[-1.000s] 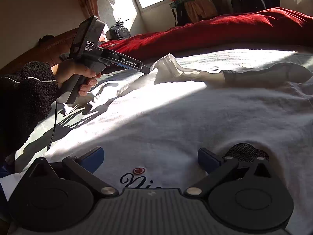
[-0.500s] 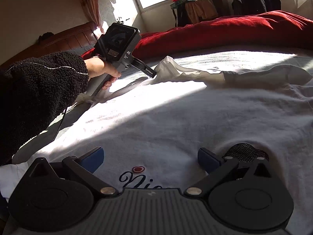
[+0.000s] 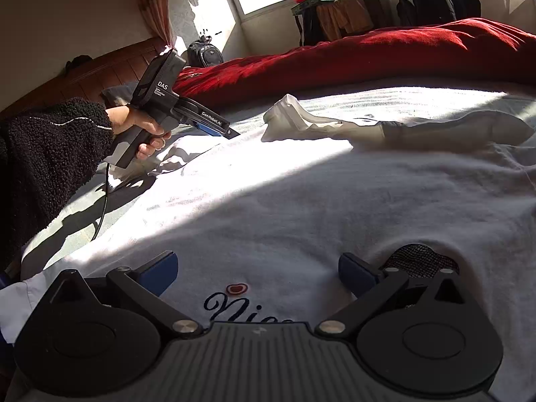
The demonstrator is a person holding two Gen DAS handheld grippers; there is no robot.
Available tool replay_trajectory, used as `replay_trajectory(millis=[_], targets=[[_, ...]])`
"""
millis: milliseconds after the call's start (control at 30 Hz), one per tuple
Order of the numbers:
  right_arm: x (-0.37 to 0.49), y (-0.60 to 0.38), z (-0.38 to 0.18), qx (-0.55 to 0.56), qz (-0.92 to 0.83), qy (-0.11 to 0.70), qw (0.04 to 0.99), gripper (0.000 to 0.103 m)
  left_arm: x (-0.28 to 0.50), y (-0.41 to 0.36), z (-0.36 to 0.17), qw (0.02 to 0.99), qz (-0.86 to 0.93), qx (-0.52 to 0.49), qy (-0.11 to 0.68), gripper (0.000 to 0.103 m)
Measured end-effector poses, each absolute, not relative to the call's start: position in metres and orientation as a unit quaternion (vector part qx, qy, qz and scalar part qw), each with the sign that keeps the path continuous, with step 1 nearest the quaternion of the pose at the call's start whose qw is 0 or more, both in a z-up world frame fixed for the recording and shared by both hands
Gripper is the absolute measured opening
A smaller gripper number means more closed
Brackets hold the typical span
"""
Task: Fold clothes
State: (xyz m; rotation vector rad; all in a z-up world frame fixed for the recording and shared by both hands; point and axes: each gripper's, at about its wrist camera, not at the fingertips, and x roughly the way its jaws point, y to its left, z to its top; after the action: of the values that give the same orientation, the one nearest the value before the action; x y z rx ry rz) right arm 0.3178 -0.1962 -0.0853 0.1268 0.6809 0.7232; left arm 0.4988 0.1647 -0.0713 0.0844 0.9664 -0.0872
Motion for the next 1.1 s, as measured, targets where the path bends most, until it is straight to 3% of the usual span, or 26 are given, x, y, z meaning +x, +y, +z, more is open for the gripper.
replay_trajectory(millis=[100,133,167,300,600,633,733,833,1100], targets=[[0.318,-0.197,-0.085,0.063,0.347,0.327,0.877,0.103,0.49,0.161,-0.068,0.883,-0.047,0.032,0.466,0.04],[0.318,-0.197,-0.085,0.063,0.348,0.327,0.877,0.103,0.486,0.158,-0.068,0.883,-0.039,0.04,0.465,0.019],[0.318,-0.197,-0.085,0.063,0.348,0.327,0.877,0.103,0.482,0.156,-0.067,0.884,-0.028,0.048,0.464,0.007],[0.317,-0.197,-0.084,0.062,0.347,0.327,0.877,0.103,0.473,0.158,-0.059,0.897,0.047,0.085,0.431,0.001],[0.318,-0.199,-0.084,0.066,0.347,0.327,0.877,0.103,0.467,0.155,-0.032,0.921,0.068,0.035,0.382,0.008],[0.318,-0.199,-0.084,0.066,0.347,0.327,0.877,0.103,0.468,0.144,-0.03,0.923,0.039,0.028,0.381,0.013],[0.317,-0.199,-0.084,0.066,0.346,0.326,0.877,0.103,0.475,0.108,-0.036,0.912,-0.071,0.01,0.403,0.046],[0.316,-0.2,-0.083,0.067,0.345,0.325,0.878,0.103,0.49,0.078,-0.063,0.887,-0.116,0.026,0.446,0.047],[0.318,-0.205,-0.082,0.081,0.344,0.325,0.877,0.103,0.548,0.068,-0.083,0.907,-0.031,-0.011,0.419,0.053]])
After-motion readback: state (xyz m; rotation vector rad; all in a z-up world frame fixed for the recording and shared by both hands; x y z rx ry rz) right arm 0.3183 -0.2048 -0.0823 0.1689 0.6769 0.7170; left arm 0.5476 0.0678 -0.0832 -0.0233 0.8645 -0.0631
